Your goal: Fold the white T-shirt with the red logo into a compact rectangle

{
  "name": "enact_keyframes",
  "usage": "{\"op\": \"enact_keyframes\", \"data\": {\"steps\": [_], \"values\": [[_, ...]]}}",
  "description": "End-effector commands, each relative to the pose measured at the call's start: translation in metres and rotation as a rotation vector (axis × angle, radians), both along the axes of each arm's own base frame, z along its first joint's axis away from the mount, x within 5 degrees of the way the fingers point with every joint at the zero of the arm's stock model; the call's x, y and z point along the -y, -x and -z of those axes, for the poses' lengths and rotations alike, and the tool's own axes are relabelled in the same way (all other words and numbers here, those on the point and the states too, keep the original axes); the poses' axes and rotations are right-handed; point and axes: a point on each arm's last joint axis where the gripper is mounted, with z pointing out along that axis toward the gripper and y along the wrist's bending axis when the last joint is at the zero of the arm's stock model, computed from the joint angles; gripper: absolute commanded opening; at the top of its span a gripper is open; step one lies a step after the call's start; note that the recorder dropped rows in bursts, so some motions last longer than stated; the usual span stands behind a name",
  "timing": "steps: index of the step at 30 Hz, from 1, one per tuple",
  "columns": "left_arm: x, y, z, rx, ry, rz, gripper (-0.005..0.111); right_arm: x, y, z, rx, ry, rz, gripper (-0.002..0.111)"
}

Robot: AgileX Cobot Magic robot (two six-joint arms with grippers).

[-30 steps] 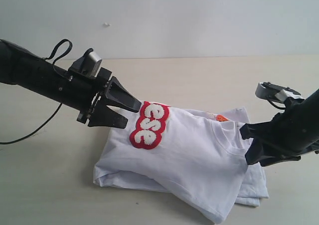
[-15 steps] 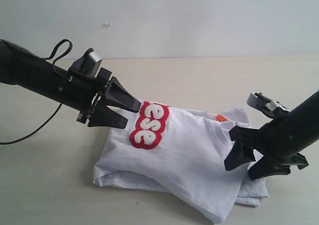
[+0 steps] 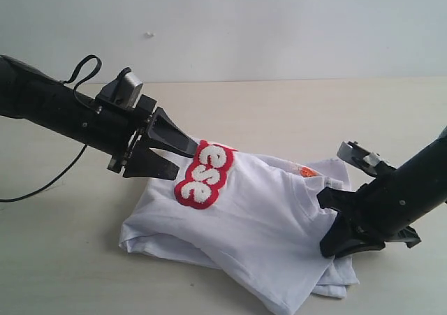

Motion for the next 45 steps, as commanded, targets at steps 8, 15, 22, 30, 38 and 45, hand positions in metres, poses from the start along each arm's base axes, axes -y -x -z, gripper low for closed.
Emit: {"op": "enact_keyframes", "data": {"steps": [8,15,22,30,38,45], "values": [[0.0,-0.001,-0.002,0.002,0.008,0.001,0.069,0.0,-0.012,-0.051,0.152,-0.004,-0.05,0.007],[0.0,-0.001,-0.002,0.002,0.008,0.001,0.069,0.005,-0.008,-0.047,0.111,0.061,-0.074,0.036],[0.0,-0.001,-0.002,0.002,0.01,-0.001,0.069,0.007,-0.009,-0.045,0.101,0.087,-0.048,0.046],[0.0,-0.001,-0.002,0.001,0.011,-0.002,0.069,0.007,-0.015,-0.03,0.08,0.077,0.02,0.045],[0.0,-0.001,-0.002,0.001,0.011,-0.002,0.069,0.008,-0.018,-0.026,0.091,0.086,0.048,0.045],[0.0,-0.001,-0.003,0.001,0.014,-0.005,0.069,0.005,-0.011,-0.026,0.023,0.059,0.005,0.045]]}}
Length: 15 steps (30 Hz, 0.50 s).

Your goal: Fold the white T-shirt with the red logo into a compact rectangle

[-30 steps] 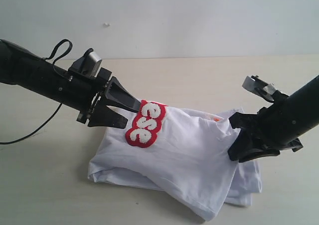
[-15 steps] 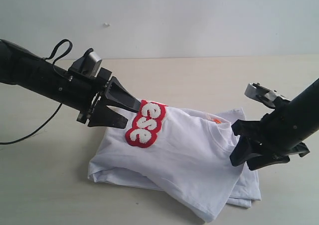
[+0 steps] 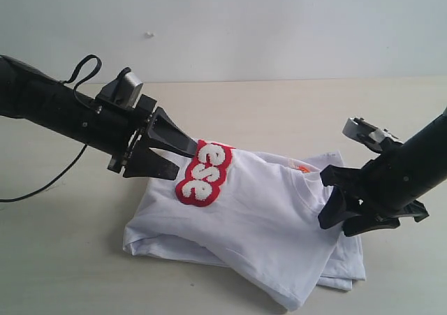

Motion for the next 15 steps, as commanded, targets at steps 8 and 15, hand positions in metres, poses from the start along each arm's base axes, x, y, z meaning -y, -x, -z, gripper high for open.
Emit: {"op": "enact_keyframes", "data": {"steps": [8,15], "values": [[0.0,-0.001,-0.003,0.001,0.014,-0.005,0.069,0.005,0.01,0.003,-0.104,0.067,-0.041,0.045],[0.0,-0.001,-0.003,0.001,0.014,-0.005,0.069,0.006,0.004,0.009,-0.078,0.066,0.01,0.045]]}}
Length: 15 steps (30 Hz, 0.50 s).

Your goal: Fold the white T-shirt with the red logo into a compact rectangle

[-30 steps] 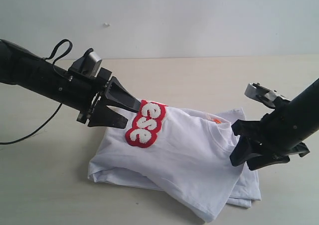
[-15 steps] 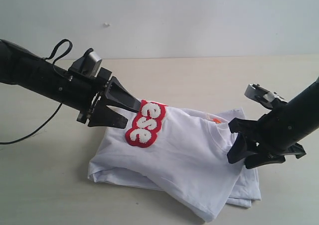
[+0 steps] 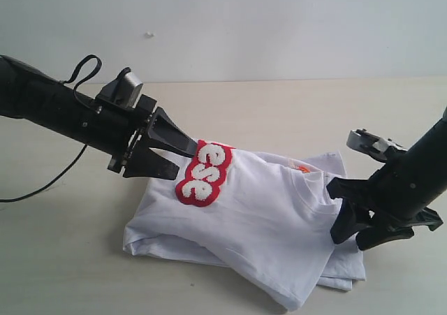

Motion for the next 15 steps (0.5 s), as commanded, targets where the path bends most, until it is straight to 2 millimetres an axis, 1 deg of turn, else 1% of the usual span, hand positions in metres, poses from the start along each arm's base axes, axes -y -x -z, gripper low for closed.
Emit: {"op": "enact_keyframes", "data": {"steps": [1,4,7,10,13,15], "values": [[-0.0002,-0.0011,-0.0026,0.001,0.014,-0.005,0.069,-0.0008,-0.0046,0.0067,0.012,-0.015,0.029,0.045],[-0.0002,-0.0011,-0.0026,0.001,0.014,-0.005,0.069,-0.005,-0.0065,0.0119,0.012,-0.07,0.033,0.045],[-0.0002,-0.0011,-0.0026,0.001,0.014,-0.005,0.069,-0.0061,-0.0073,0.0155,0.009,-0.085,0.037,0.045],[-0.0002,-0.0011,-0.0026,0.001,0.014,-0.005,0.069,-0.0066,-0.0067,0.0145,0.012,-0.091,0.02,0.045],[-0.0002,-0.0011,-0.0026,0.001,0.014,-0.005,0.069,-0.0056,-0.0072,0.0105,-0.004,-0.084,-0.056,0.045],[-0.0002,-0.0011,-0.0026,0.001,0.014,-0.005,0.069,-0.0041,-0.0088,0.0086,-0.016,-0.068,-0.066,0.045]]}}
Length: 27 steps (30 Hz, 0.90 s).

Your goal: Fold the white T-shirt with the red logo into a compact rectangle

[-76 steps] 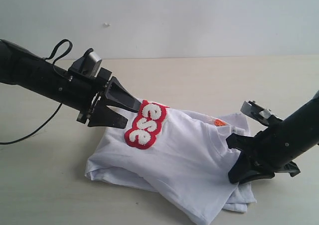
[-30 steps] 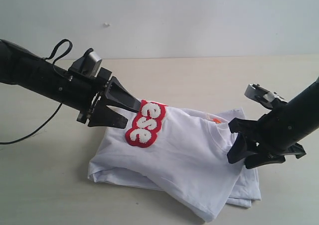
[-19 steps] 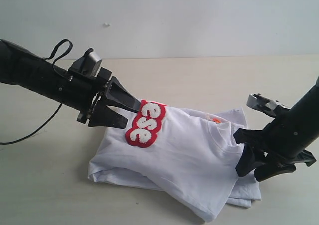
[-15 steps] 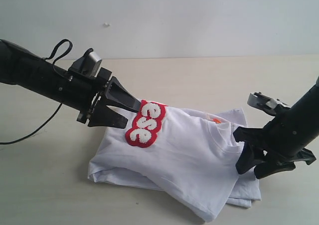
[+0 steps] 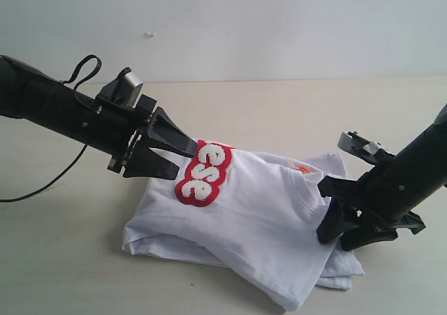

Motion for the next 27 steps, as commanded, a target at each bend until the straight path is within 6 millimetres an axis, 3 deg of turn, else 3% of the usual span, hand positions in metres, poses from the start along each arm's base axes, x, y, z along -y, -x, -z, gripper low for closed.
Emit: {"op": "enact_keyframes", "data": {"steps": [1,13,27], "values": [[0.0,-0.001,-0.003,0.001,0.014,-0.005,0.069,0.003,-0.003,-0.003,-0.016,0.033,-0.059,0.045],[0.0,-0.001,-0.003,0.001,0.014,-0.005,0.069,0.005,-0.002,-0.007,-0.024,0.042,-0.098,0.045],[0.0,-0.001,-0.003,-0.001,0.014,-0.006,0.069,0.006,-0.013,-0.016,0.085,0.064,0.004,0.045]]}}
